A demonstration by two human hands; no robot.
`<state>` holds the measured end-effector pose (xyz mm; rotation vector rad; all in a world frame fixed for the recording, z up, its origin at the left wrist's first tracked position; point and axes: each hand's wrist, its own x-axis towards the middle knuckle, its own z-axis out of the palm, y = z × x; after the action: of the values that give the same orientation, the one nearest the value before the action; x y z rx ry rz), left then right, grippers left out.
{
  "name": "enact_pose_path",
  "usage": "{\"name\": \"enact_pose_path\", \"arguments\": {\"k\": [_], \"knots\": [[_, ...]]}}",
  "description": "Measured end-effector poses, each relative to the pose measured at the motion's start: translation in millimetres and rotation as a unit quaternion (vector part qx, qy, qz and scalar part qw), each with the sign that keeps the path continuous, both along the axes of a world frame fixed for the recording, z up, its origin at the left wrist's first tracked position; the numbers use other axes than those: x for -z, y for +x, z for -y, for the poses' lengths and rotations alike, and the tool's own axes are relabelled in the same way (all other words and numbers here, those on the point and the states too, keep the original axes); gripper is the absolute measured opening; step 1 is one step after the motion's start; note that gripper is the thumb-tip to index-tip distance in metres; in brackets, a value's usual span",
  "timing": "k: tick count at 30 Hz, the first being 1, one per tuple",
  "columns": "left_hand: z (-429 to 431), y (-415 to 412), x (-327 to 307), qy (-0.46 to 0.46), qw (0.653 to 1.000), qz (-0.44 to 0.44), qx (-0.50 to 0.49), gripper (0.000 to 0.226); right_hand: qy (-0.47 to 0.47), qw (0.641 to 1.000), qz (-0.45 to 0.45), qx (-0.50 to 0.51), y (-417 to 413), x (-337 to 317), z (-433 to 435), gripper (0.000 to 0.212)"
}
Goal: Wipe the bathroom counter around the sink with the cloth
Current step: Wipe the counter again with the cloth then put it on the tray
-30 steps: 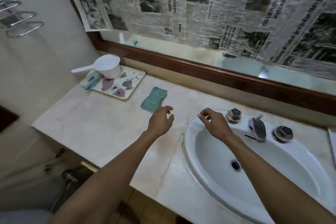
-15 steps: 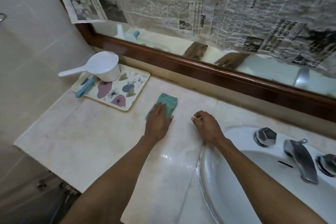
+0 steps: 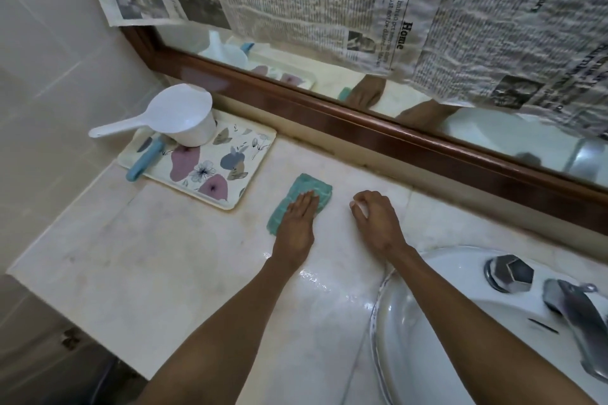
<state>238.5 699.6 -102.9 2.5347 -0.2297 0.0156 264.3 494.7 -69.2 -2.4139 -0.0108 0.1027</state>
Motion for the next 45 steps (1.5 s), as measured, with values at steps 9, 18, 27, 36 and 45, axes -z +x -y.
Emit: {"name": "enact_pose_path", "arguments": {"k": [9,18,27,36,45], "knots": [[-40.1,11.7,-50.3,-0.128,0.99,-0.014,-0.064,0.044,-0.003,1.0,-0.002,0.003,5.2,-10.0,-38.4,0.026],[-137.0,45.8,-104.4,-0.153,0.982,0.019,-0.106,0.043,0.004,1.0,-0.001,-0.003,29.4,-20.9,-119.9,0.026],[-192.0,90.2,-84.6,-0.084,0.992,-0.066,-0.062,0.038,-0.035,0.999,0.012,0.016,45.0,-12.1,-174.6,0.042],[-198.3,99.7,-23.3,0.016,0.998,-0.038,0.039,0.046,-0.145,0.988,0.008,0.043,43.6,20.4,-189.8,0.062],[-220.3,131.4,-15.9,0.171,0.97,-0.063,0.159,0.068,-0.176,0.982,0.009,0.065,34.7,34.3,-201.2,0.066]]}}
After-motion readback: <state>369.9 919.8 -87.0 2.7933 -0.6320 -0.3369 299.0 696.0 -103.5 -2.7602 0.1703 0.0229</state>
